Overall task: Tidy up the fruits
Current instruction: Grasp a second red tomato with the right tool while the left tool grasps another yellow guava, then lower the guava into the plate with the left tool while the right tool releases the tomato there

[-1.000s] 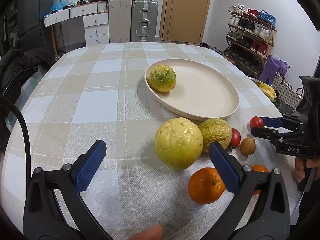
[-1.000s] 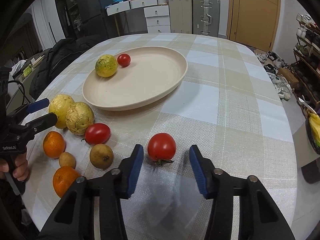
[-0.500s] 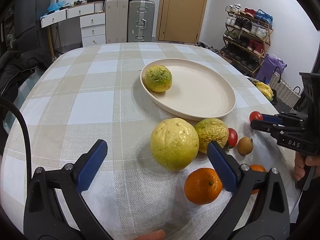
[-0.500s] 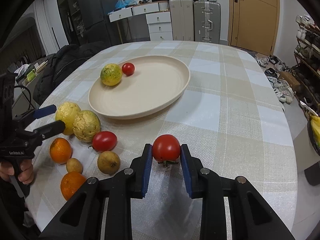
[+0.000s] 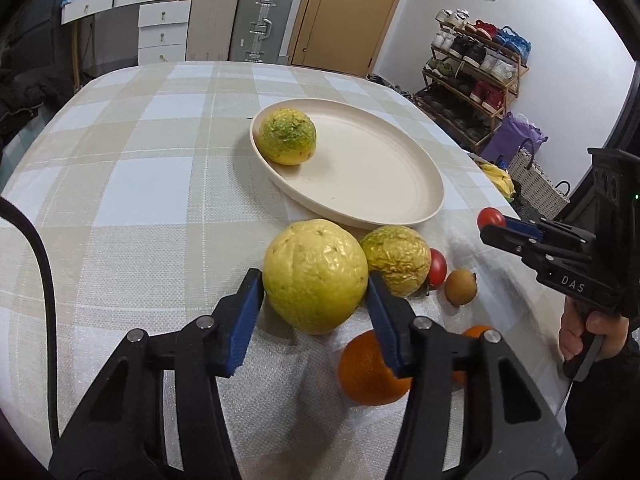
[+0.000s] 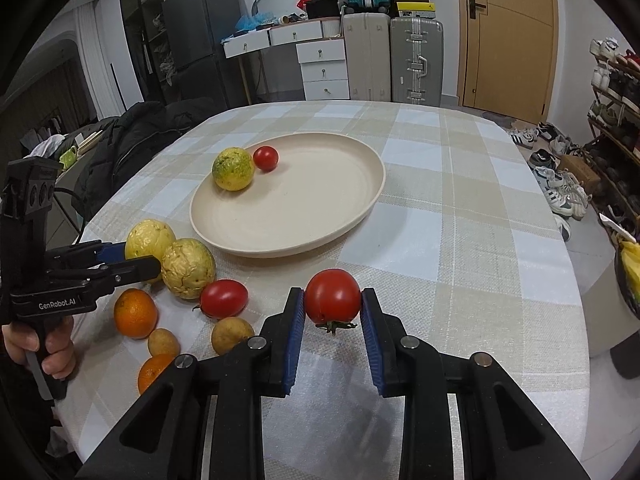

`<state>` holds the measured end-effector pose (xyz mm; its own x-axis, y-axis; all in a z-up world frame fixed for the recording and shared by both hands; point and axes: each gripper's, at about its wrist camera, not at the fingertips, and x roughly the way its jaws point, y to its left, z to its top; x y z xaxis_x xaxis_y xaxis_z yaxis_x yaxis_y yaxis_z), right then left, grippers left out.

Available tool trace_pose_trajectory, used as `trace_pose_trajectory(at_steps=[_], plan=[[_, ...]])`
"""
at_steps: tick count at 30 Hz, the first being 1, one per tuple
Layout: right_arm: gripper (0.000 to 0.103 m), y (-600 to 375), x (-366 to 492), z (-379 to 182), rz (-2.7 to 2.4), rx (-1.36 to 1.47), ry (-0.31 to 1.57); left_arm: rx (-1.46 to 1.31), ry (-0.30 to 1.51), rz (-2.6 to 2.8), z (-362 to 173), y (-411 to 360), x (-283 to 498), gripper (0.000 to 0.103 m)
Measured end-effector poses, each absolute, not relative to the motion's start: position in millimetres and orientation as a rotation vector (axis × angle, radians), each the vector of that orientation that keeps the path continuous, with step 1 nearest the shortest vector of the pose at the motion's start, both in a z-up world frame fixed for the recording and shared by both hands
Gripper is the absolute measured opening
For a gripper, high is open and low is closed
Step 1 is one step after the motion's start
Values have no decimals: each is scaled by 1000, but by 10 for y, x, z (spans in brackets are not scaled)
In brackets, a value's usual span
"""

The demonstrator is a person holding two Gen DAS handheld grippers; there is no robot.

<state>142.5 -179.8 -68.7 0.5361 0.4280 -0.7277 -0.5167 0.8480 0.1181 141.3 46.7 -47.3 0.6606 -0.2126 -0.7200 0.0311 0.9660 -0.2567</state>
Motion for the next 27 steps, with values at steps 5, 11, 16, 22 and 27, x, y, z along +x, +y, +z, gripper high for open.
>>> trace_pose_trajectory(at_steps=[5, 11, 16, 22, 27], plan=[[29, -1784, 1404, -684, 572, -119, 828, -228, 824, -132, -462, 465, 1394, 49], [29, -1804, 1398, -674, 568, -108, 818, -238, 791, -107, -391, 531, 1366, 49], [29, -1821, 1389, -633, 571, -90, 792, -226, 756, -91, -313, 545, 1328, 49], [29, -1820, 1378, -593, 578, -70, 769, -198, 703, -82, -196, 505, 1230, 49], [29, -1784, 1344, -535, 599, -65, 751, -192, 682, -80, -132, 475, 1191, 49]])
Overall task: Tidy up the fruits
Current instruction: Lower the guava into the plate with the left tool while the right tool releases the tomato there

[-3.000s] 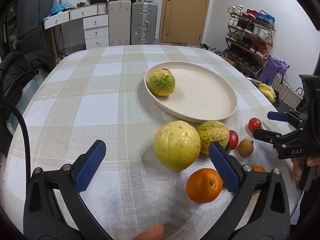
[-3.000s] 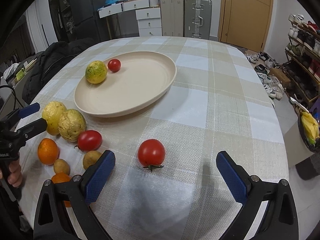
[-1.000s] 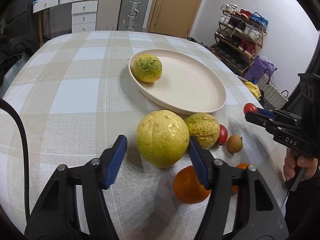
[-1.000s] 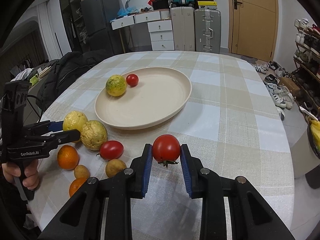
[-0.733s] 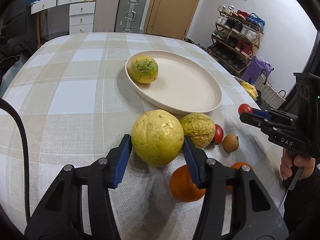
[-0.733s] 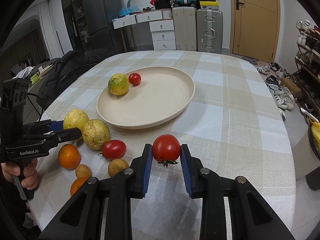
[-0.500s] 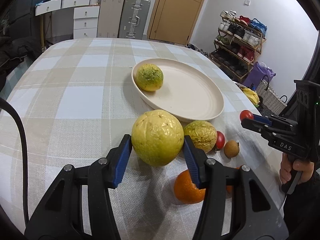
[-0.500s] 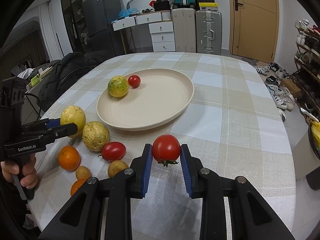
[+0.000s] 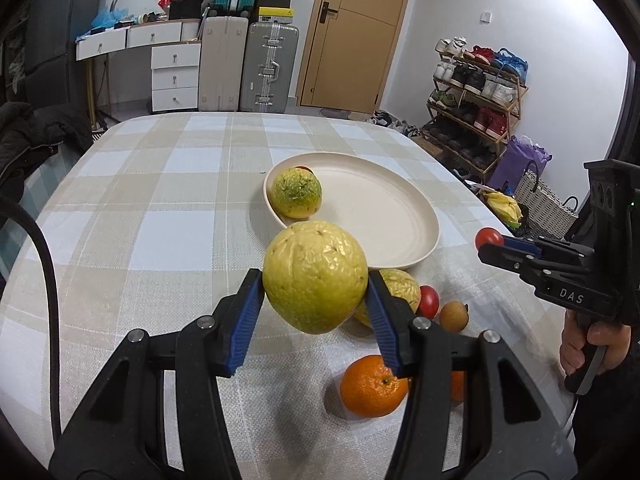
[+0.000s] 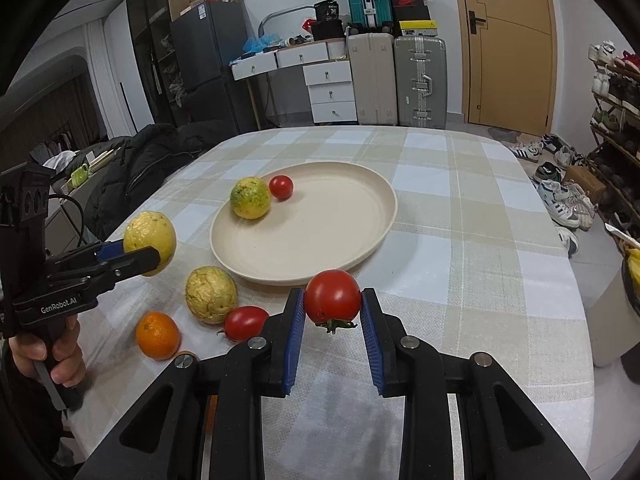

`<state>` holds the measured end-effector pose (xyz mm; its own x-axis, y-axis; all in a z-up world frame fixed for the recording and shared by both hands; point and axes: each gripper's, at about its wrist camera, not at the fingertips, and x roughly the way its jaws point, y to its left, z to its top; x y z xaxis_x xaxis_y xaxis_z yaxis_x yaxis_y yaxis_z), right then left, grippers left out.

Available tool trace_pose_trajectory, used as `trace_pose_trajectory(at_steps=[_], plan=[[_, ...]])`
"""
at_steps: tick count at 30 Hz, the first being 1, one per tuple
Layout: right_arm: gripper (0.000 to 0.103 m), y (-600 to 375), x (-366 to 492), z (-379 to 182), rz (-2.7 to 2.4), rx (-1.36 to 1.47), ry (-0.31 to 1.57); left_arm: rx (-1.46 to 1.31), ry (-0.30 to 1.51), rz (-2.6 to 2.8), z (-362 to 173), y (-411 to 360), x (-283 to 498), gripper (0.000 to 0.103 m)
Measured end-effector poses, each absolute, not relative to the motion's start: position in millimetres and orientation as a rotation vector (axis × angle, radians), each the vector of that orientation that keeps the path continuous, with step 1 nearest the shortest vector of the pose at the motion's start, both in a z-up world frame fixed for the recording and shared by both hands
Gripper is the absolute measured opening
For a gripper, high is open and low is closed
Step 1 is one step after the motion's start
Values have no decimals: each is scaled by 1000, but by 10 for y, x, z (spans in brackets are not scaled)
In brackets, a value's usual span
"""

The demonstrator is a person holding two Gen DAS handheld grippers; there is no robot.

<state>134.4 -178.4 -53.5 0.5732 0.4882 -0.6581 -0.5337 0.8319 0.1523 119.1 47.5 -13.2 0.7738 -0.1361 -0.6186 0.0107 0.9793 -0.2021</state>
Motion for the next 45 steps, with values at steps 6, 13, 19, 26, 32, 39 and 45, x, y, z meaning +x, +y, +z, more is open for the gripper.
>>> trace_pose_trajectory(at_steps=[6, 13, 19, 26, 32, 39, 45], plan=[[29, -1701, 1336, -491, 623, -82, 745, -182, 679, -74, -103, 458, 1180, 49], [29, -1636, 1393, -359, 641, -82, 720, -193, 674, -39, -98, 532, 1229, 49], [29, -1540, 1464, -313, 643, -78, 716, -210, 657, -28, 8, 598, 1309, 49], [29, -1499, 1569, -262, 638, -58, 713, -218, 634, -25, 146, 619, 1448, 49], [29, -1460, 1673, -232, 633, -67, 711, -218, 639, -25, 168, 589, 1598, 49], [29, -1442, 1775, -250, 631, -62, 713, -191, 655, -18, 133, 506, 1827, 49], [29, -1446, 1836, -244, 628, -45, 711, -181, 676, -22, 54, 440, 1985, 49]])
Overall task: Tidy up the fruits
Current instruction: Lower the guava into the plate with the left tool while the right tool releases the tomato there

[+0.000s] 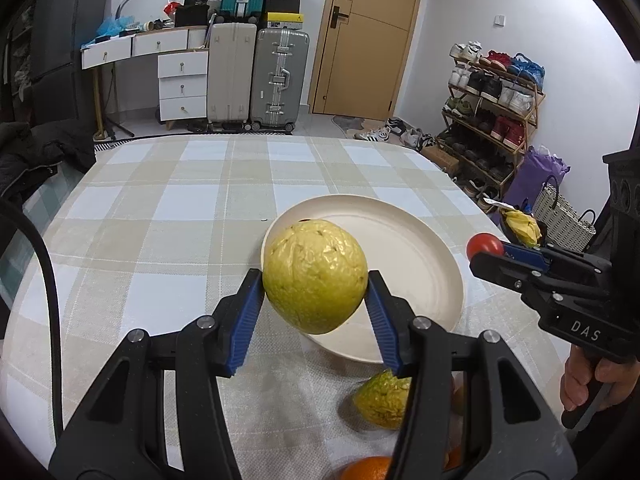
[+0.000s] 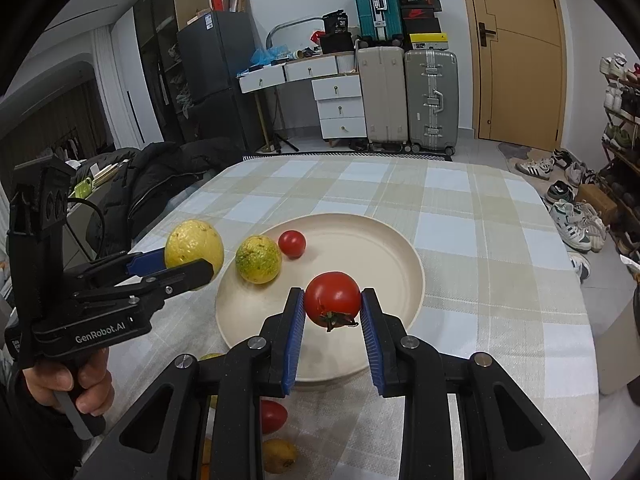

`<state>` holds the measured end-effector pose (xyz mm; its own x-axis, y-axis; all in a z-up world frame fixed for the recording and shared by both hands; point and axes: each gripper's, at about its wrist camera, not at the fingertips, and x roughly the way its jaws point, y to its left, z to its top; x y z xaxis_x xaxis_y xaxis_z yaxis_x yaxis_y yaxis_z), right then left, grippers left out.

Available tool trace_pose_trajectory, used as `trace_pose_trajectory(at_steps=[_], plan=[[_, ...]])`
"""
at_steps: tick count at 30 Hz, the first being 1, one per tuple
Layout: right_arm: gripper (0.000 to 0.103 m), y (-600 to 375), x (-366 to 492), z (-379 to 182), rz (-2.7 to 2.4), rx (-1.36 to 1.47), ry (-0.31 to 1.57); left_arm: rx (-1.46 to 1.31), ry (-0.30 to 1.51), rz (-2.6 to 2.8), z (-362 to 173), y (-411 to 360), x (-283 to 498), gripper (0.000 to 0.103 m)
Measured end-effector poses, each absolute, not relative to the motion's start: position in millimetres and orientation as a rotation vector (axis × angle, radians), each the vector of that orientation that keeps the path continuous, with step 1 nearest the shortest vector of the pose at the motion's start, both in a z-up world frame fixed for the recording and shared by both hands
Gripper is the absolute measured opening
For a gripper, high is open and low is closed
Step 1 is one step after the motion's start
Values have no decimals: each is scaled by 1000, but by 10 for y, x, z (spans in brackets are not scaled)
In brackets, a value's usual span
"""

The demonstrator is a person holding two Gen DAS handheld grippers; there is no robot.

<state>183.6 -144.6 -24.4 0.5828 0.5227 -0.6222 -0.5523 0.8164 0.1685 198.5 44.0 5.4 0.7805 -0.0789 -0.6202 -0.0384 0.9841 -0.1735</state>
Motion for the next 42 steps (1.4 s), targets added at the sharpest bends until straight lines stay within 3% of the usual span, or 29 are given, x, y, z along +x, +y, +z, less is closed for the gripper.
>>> trace_pose_trajectory(at_steps=[42], plan=[[29, -1383, 2177, -662, 612, -3, 845, -87, 755, -69, -229, 126, 2352, 49]])
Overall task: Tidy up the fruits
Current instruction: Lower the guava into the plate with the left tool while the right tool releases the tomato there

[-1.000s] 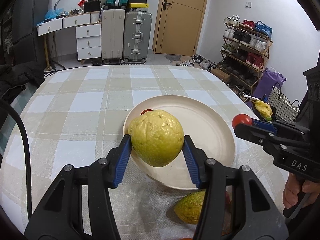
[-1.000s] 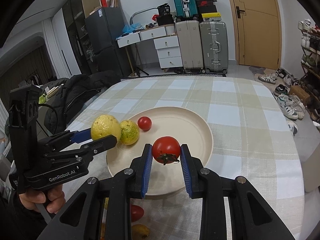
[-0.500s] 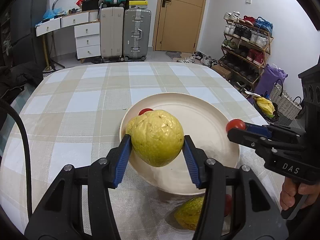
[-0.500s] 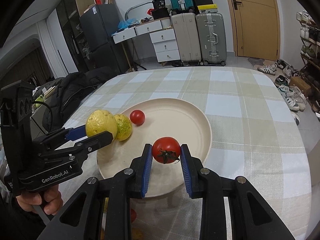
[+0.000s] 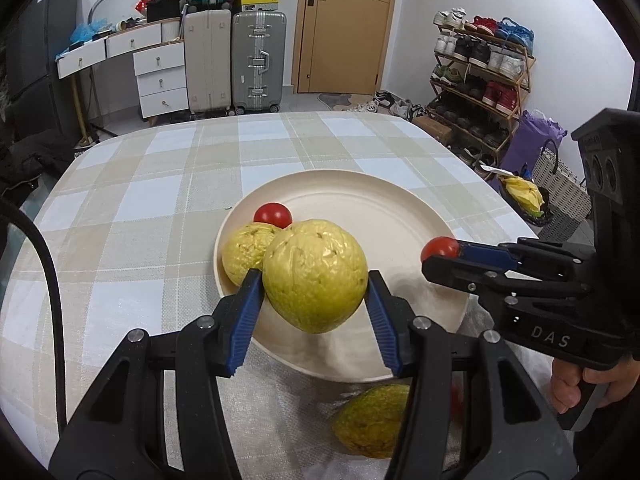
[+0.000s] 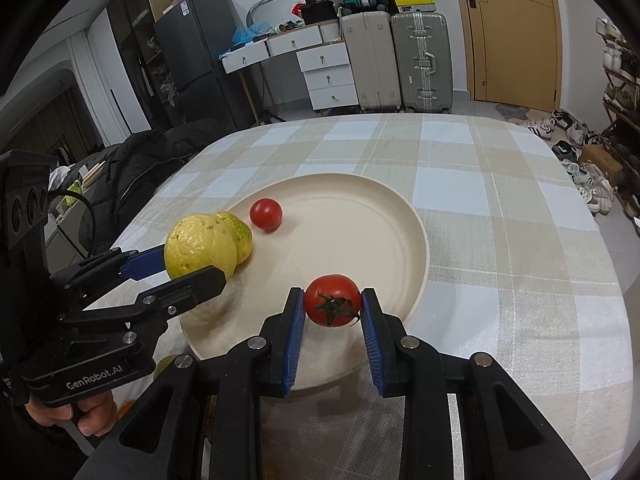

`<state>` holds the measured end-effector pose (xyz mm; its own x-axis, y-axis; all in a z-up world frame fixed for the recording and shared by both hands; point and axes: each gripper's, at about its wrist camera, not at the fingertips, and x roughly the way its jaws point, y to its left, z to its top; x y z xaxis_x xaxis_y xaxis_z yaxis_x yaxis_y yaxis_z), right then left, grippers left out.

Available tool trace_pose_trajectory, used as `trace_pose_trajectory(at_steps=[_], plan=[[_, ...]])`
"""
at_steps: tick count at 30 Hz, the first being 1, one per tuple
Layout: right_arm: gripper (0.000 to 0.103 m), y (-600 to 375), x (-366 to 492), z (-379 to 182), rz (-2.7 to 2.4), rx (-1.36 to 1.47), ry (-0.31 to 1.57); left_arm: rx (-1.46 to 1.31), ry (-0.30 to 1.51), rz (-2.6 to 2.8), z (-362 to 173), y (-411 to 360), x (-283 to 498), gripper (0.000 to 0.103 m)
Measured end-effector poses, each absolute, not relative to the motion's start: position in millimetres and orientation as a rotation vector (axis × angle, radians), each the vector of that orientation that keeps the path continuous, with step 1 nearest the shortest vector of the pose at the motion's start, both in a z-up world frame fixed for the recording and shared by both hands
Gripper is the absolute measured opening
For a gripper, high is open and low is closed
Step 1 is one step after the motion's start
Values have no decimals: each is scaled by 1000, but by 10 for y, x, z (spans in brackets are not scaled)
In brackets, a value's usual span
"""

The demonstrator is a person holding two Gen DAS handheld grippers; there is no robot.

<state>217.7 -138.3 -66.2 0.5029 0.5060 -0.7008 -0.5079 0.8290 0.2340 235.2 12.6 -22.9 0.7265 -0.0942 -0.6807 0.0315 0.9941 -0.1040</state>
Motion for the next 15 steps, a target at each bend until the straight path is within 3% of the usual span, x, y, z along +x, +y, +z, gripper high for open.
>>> trace_pose_trajectory(at_steps=[8, 12, 13, 15], plan=[[30, -1393, 2138, -661, 591, -28, 831, -43, 793, -75, -304, 14, 2364, 49], [46, -1411, 2103, -622, 581, -42, 818, -23, 766, -72, -236, -9, 2308, 50], [47, -1425, 2086, -604, 578, -42, 811, -23, 754, -71, -200, -3, 2284, 50], [50, -1451, 2059, -566, 567, -43, 806, -24, 743, -63, -126, 10, 2231, 58]])
